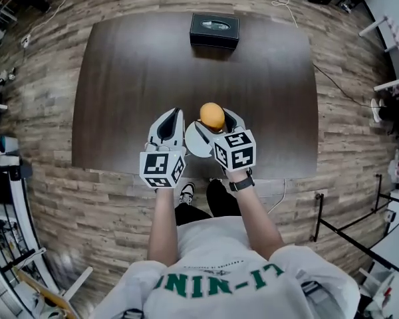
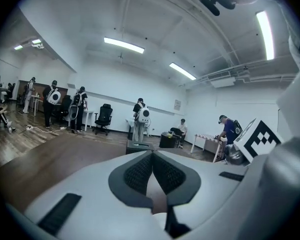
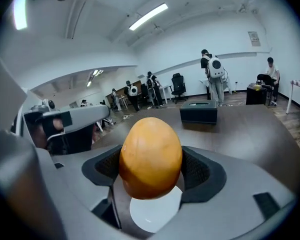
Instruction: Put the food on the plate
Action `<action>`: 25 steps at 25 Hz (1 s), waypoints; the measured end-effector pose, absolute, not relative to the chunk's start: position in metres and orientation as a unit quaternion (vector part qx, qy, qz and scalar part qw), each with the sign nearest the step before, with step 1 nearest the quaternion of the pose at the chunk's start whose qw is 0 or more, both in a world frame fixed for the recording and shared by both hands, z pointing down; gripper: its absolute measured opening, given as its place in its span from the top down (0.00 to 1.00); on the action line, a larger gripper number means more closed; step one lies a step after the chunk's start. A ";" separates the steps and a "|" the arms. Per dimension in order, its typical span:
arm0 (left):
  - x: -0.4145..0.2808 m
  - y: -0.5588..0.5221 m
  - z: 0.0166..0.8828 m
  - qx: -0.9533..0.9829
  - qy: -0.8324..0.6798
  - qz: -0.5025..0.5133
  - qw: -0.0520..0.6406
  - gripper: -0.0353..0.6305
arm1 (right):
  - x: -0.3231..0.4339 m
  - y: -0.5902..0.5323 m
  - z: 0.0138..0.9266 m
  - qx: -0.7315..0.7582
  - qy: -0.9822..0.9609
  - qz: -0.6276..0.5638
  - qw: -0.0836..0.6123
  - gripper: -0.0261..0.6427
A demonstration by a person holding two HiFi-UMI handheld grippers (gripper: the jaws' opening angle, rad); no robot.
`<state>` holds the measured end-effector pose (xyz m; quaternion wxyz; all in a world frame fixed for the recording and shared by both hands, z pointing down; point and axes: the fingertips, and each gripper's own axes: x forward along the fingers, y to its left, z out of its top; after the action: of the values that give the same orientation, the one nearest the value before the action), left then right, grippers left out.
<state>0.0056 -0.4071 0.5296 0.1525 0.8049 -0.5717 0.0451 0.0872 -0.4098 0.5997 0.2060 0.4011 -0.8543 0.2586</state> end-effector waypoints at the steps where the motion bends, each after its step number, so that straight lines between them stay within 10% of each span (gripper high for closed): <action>1: 0.007 -0.407 0.536 0.804 -0.572 0.050 0.156 0.93 | 0.088 -0.410 0.612 0.400 -0.850 0.264 0.216 0.42; 25: -0.008 -0.377 0.628 0.769 -0.588 0.104 0.229 0.93 | 0.075 -0.361 0.777 0.354 -0.811 0.288 0.365 0.42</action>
<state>-0.0081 -0.3768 0.6278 0.2286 0.7685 -0.5884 0.1045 0.0754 -0.3612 0.7775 0.3654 0.3541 -0.8113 0.2877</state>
